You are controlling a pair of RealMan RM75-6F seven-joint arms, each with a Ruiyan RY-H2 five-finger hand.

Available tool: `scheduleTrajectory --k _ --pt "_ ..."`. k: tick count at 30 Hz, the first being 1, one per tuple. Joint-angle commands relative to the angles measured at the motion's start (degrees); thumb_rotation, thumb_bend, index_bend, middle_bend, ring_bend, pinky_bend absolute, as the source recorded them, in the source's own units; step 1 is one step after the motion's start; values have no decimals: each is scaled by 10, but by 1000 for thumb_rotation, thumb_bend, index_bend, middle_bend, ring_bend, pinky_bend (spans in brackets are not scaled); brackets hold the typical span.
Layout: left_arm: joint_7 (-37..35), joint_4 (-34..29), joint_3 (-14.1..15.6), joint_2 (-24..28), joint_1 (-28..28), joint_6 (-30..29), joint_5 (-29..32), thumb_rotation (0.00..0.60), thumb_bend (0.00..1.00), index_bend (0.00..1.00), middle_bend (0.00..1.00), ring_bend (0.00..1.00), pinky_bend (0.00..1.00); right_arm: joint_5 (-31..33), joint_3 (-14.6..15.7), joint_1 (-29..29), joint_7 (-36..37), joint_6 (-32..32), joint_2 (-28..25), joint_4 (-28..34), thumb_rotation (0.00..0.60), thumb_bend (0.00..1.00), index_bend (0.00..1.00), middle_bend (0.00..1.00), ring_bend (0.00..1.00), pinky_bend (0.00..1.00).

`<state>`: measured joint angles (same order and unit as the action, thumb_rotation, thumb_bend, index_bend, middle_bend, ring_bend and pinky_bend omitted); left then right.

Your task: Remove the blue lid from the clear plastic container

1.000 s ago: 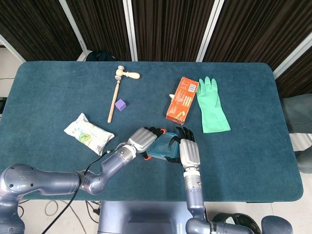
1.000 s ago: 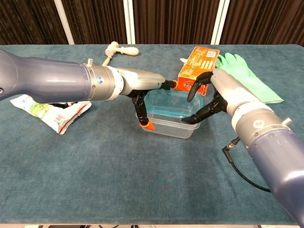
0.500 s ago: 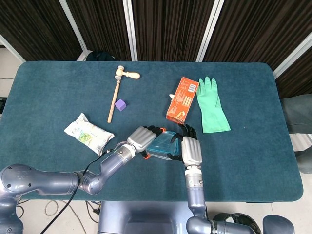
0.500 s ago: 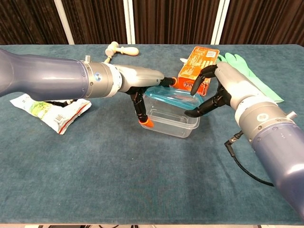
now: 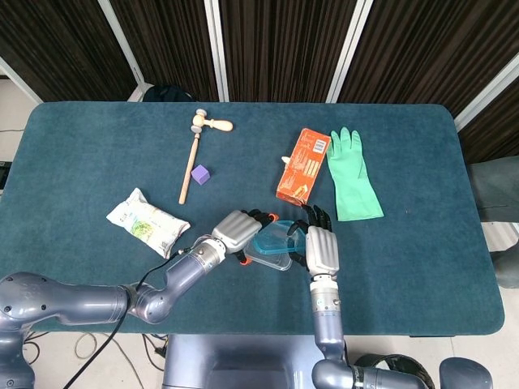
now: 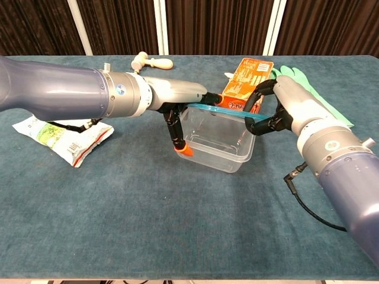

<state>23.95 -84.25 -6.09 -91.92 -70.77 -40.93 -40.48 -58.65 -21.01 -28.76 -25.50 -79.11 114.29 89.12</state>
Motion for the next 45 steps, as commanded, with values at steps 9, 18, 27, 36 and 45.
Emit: scheduleTrajectory --k 9,18,27,36,45 --pt "0 -10 -7 14 1 -7 -1 600 222 72 154 88 265 -1 4 1 0 -2 -3 5 600 761 548 163 0 0" --pt "6 -20 -7 27 2 -14 2 600 146 40 124 66 248 -3 2 -2 -3 -5 -4 7 600 762 557 168 0 0" --pt "4 -32 -8 39 11 -29 -2 600 130 28 97 61 229 -5 -1 -3 -6 -8 -10 12 600 763 557 171 0 0" --pt "-13 -49 -14 60 27 -38 -21 600 105 24 87 49 220 -9 -1 -4 -7 -10 -15 16 600 763 558 172 0 0" --pt "-41 -68 -25 82 48 -50 -48 600 103 24 80 44 216 -12 -8 -8 -11 -16 -18 24 600 763 557 172 0 0"
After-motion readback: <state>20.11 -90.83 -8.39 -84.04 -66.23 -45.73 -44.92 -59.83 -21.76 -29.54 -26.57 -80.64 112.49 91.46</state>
